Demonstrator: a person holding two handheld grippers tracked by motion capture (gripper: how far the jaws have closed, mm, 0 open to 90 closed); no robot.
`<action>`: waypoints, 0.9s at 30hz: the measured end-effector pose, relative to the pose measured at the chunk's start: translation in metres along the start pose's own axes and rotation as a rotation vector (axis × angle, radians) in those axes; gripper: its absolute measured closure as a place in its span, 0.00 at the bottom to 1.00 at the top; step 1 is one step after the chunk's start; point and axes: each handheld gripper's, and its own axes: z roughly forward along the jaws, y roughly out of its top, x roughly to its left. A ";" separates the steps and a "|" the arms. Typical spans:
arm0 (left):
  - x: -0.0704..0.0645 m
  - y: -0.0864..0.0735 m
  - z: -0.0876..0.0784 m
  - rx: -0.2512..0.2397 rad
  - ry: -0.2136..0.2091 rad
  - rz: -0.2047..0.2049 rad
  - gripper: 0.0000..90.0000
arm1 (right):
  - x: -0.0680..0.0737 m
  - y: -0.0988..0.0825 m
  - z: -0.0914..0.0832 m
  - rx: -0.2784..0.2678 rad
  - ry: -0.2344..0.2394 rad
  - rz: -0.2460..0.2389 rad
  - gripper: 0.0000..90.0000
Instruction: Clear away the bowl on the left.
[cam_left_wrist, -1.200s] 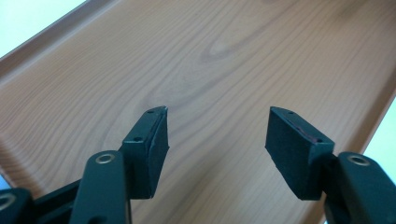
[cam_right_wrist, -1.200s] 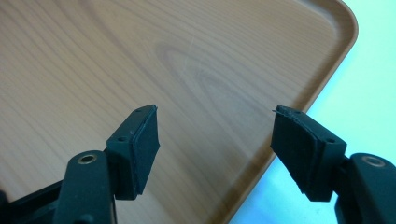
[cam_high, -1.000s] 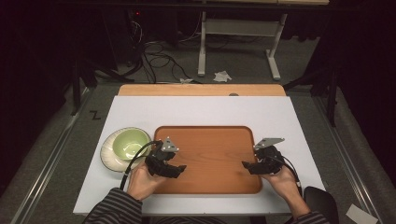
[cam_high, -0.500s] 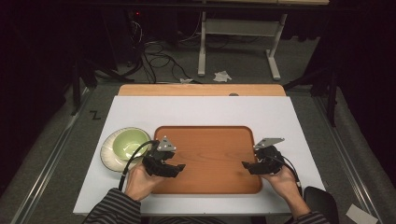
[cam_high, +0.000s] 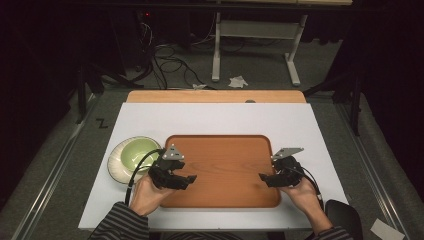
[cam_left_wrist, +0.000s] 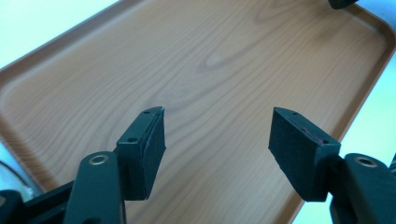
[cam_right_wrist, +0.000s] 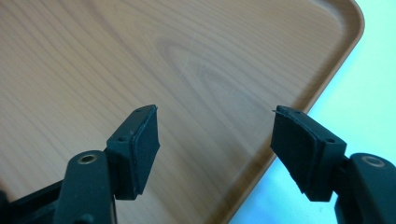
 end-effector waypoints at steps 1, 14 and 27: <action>0.001 0.000 -0.001 -0.004 0.004 -0.002 0.40 | 0.000 0.000 0.000 -0.003 -0.005 0.001 0.38; 0.012 -0.002 -0.015 -0.046 0.047 -0.034 0.36 | 0.000 0.000 0.000 0.006 -0.005 -0.008 0.38; 0.022 -0.003 -0.027 -0.063 0.062 -0.074 0.35 | 0.000 0.000 0.000 0.002 -0.002 -0.008 0.38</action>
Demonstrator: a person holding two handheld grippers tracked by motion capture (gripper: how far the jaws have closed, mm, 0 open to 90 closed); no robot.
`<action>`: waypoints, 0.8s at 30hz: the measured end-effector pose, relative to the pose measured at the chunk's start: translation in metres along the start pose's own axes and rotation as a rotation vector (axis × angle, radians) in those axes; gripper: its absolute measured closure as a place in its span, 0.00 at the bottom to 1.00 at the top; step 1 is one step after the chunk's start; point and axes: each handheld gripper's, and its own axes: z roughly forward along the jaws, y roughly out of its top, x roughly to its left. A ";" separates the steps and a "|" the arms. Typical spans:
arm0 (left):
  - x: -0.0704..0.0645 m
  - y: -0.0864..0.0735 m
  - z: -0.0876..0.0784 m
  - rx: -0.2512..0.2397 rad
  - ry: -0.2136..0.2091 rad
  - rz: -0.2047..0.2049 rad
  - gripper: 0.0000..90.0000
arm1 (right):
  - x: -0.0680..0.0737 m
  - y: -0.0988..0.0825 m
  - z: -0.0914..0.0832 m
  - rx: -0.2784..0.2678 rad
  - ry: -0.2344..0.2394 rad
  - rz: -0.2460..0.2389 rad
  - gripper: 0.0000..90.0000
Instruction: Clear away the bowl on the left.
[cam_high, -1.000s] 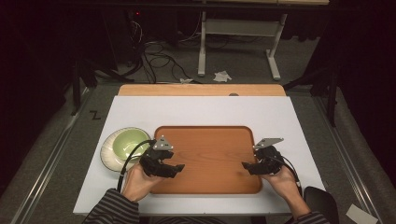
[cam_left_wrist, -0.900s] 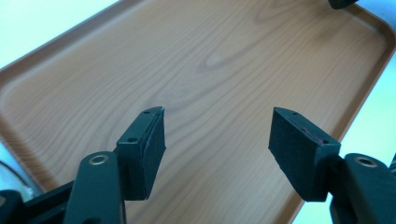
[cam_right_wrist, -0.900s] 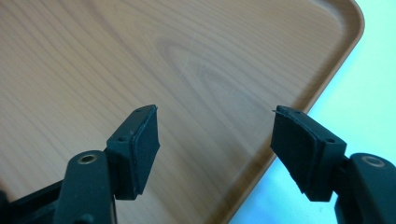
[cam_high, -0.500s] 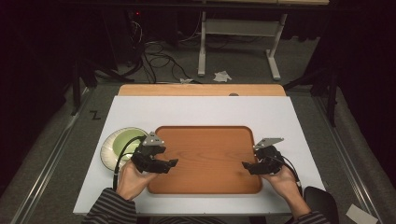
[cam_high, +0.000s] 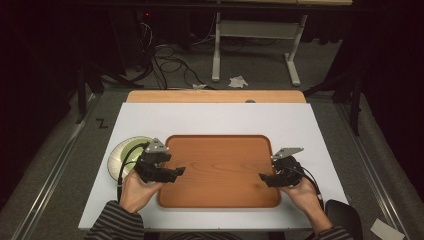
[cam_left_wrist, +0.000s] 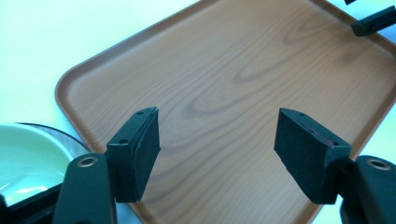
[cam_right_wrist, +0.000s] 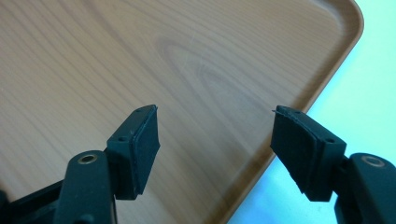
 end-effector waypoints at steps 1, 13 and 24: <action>0.001 0.000 -0.001 -0.005 0.003 -0.005 0.34 | 0.000 0.000 0.000 0.000 0.001 0.000 0.38; 0.017 -0.002 -0.013 -0.040 0.017 -0.059 0.33 | 0.000 0.000 0.000 0.002 0.002 0.001 0.38; 0.035 -0.004 -0.026 -0.080 0.049 -0.115 0.32 | 0.001 0.000 -0.001 0.004 0.003 0.004 0.38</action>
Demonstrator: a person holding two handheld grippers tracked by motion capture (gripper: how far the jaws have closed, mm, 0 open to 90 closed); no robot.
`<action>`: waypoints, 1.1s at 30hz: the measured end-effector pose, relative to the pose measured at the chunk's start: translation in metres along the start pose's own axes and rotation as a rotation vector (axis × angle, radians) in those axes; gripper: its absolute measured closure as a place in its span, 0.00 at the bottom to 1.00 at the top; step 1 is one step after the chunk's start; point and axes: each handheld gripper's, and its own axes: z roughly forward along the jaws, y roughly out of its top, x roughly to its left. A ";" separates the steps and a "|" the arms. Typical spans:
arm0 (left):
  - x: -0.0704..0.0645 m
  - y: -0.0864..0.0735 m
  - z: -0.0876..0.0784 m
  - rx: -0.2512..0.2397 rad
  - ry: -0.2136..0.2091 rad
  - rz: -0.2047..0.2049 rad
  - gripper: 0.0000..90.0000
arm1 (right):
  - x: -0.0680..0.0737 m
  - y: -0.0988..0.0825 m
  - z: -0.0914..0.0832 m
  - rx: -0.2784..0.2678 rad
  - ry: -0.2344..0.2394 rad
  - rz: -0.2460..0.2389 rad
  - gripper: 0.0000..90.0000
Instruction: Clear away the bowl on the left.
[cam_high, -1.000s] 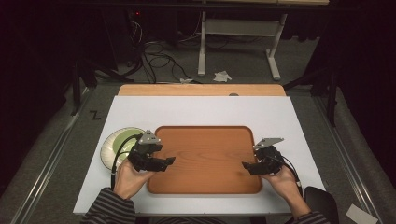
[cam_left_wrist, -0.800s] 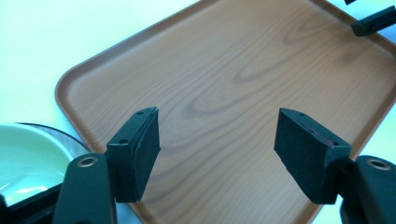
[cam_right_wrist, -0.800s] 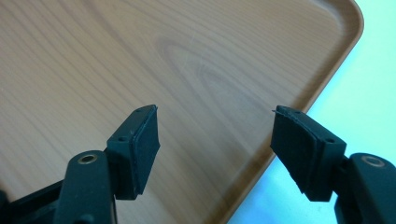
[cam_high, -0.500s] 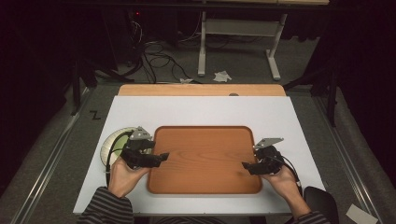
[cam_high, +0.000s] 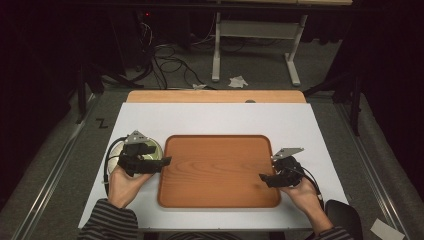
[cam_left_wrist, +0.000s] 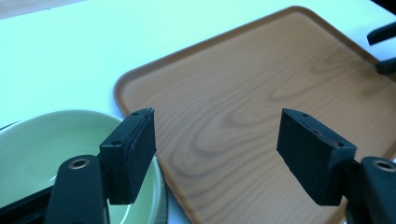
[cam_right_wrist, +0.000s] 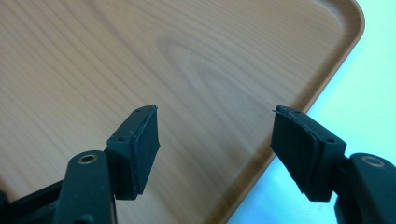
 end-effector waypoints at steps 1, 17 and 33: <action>0.002 0.000 -0.001 -0.004 0.003 -0.008 0.31 | 0.000 0.000 0.000 -0.001 0.000 -0.003 0.38; 0.029 -0.003 -0.008 0.006 0.085 -0.053 0.31 | 0.000 0.000 0.002 0.011 0.001 -0.008 0.38; 0.058 -0.012 -0.015 -0.016 0.144 -0.149 0.32 | 0.001 0.000 0.002 0.011 0.004 0.000 0.38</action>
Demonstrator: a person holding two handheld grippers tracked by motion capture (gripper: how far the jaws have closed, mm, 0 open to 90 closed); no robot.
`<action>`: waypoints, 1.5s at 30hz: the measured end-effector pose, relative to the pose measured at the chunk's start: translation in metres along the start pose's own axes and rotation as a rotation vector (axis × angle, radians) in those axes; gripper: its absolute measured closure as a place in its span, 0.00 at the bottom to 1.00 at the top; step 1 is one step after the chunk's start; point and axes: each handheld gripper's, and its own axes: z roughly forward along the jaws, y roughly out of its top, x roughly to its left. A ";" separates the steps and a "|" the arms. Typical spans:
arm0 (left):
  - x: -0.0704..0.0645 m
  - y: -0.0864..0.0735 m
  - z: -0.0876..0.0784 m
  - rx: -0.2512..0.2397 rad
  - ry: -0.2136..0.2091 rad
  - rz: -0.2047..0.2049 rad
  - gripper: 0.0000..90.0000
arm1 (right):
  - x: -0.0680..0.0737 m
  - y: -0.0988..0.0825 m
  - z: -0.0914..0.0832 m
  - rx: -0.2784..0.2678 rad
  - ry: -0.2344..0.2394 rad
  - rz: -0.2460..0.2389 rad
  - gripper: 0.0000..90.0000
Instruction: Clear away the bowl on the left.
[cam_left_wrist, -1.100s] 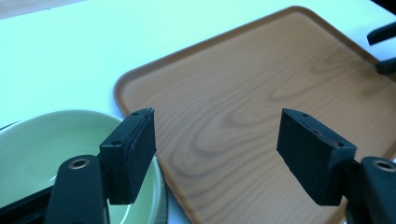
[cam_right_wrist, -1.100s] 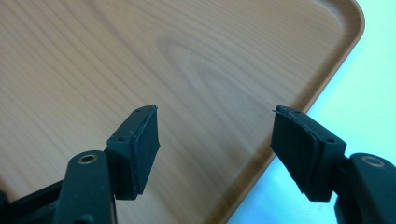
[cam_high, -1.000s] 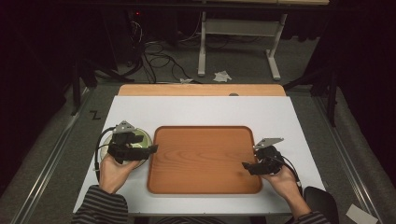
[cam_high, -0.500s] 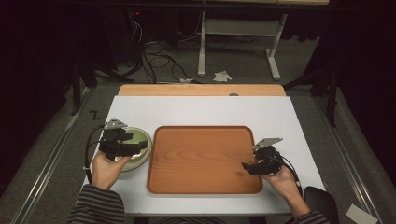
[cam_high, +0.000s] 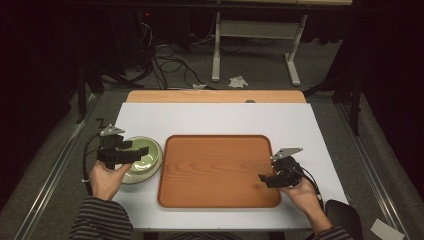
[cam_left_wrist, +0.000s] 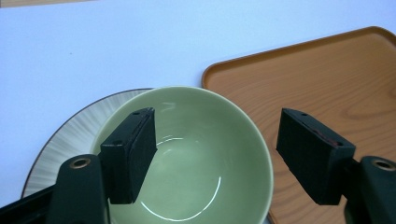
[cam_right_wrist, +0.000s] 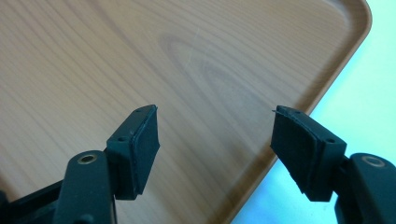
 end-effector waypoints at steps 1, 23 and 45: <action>0.002 0.000 0.000 -0.001 0.004 -0.006 0.32 | 0.000 0.000 0.000 -0.001 -0.002 0.001 0.38; 0.036 -0.008 0.007 0.044 0.086 -0.118 0.30 | -0.001 0.000 -0.001 0.000 -0.004 -0.003 0.38; 0.048 -0.017 0.022 0.117 0.102 -0.182 0.36 | -0.001 0.000 -0.001 -0.008 0.008 0.000 0.38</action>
